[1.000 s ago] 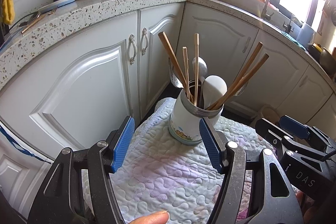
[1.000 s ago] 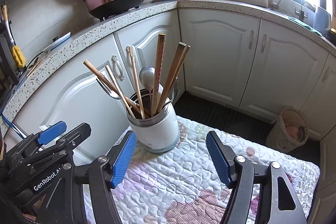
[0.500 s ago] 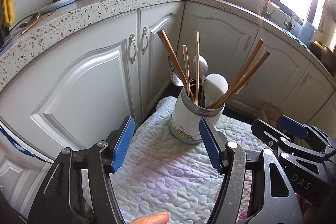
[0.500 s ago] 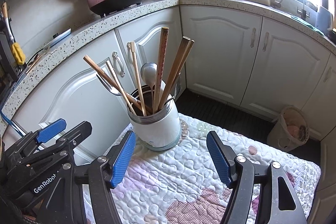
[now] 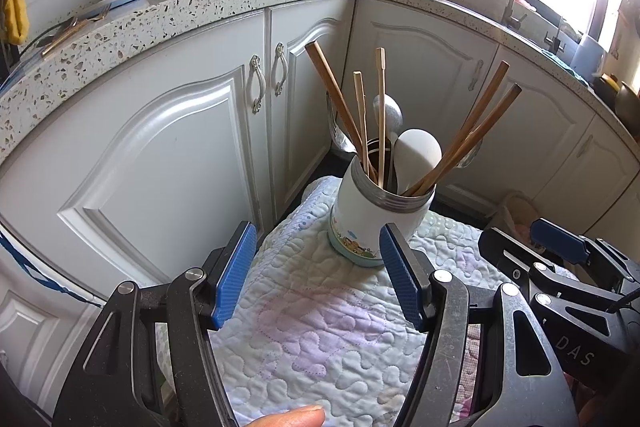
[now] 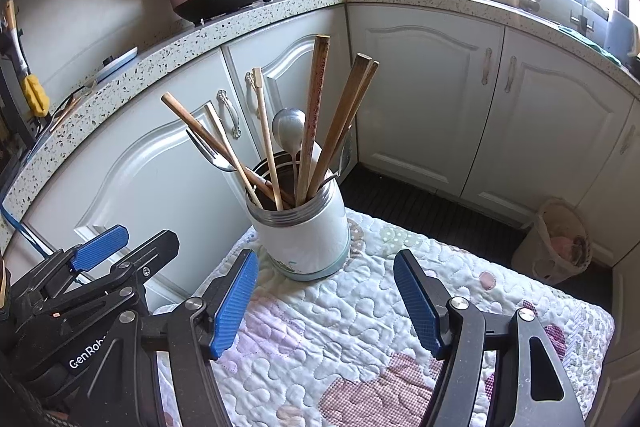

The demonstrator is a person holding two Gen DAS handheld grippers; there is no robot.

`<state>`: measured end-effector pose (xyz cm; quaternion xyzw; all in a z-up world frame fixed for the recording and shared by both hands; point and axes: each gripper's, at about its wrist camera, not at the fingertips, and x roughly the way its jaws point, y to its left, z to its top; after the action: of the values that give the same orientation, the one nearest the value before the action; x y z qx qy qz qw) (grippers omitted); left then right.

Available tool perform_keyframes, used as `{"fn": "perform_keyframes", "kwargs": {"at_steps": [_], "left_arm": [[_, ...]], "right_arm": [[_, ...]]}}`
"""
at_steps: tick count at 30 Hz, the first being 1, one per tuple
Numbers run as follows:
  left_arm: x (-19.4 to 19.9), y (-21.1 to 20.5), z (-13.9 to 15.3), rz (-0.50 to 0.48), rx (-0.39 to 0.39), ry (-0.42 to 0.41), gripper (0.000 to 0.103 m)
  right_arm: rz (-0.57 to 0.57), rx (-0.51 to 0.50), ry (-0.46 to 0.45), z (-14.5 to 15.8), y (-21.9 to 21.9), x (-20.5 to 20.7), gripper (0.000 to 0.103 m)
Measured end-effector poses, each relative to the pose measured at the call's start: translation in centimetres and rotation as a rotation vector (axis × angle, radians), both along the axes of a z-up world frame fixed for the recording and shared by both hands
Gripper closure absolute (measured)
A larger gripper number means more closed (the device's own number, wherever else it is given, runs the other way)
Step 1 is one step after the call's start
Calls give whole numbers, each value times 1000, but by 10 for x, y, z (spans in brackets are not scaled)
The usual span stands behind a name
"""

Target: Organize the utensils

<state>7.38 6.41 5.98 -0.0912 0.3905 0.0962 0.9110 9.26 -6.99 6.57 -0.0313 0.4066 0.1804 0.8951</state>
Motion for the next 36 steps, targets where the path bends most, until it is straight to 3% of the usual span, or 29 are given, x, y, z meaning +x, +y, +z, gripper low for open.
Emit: {"fn": "perform_keyframes", "kwargs": {"at_steps": [36], "left_arm": [[2,-1,-8,15,0,20,39]], "right_arm": [[5,5,27,-12,0,2,35]]}}
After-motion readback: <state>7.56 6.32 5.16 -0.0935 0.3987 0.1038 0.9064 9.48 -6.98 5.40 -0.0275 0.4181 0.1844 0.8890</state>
